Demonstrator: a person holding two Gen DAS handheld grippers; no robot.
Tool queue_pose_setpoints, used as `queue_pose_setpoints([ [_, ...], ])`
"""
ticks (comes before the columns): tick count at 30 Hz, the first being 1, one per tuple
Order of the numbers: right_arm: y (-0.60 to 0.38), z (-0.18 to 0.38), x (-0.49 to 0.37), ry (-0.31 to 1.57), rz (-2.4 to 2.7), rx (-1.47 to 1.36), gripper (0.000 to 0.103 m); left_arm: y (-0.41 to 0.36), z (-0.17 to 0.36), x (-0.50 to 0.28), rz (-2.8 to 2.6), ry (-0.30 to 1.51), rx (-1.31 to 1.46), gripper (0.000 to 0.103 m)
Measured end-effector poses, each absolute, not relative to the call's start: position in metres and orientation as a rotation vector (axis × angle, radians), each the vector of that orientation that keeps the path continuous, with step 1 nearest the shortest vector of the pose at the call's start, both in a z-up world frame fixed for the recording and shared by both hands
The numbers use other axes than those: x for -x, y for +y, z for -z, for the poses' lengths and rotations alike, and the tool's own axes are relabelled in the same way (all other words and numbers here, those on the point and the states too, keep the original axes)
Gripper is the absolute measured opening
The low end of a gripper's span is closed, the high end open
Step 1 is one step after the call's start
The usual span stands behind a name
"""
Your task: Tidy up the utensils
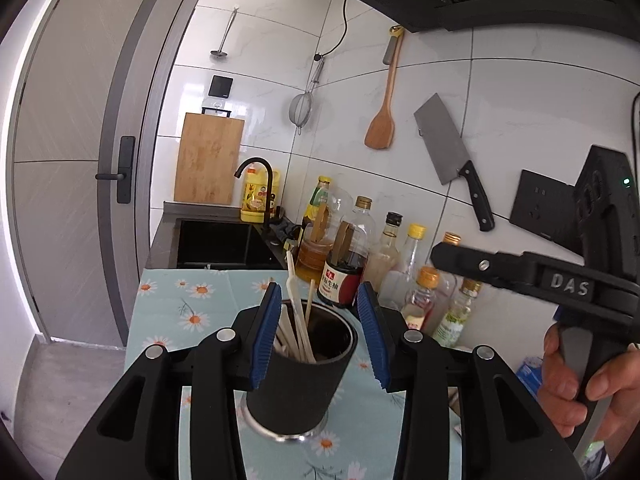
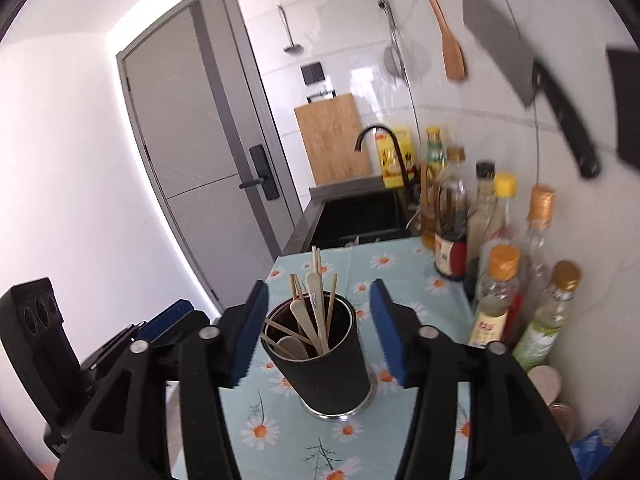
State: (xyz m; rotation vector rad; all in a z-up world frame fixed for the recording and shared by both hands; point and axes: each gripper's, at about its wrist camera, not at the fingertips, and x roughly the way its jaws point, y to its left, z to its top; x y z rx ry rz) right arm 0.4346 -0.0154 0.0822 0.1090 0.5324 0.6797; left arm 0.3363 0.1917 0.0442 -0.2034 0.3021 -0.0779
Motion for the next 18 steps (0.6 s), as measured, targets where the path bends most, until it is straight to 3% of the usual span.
queue_pose_setpoints([
  [5, -0.019, -0.096, -0.389, 0.479, -0.676, -0.024, 0.065, 0.184, -0.058, -0.295, 0.088, 0.305, 0.183, 0.048],
  [10, -0.031, -0.103, -0.346, 0.451, -0.669, 0.013, 0.076, 0.175, -0.062, -0.257, 0.100, 0.323, 0.170, 0.066],
  [13, -0.039, -0.102, -0.325, 0.461, -0.675, 0.011, 0.083, 0.170, -0.059, -0.235, 0.101, 0.354, 0.158, 0.070],
  [18, -0.052, -0.095, -0.293, 0.473, -0.682, 0.035, 0.095, 0.166, -0.054, -0.203, 0.054, 0.383, 0.171, 0.093],
])
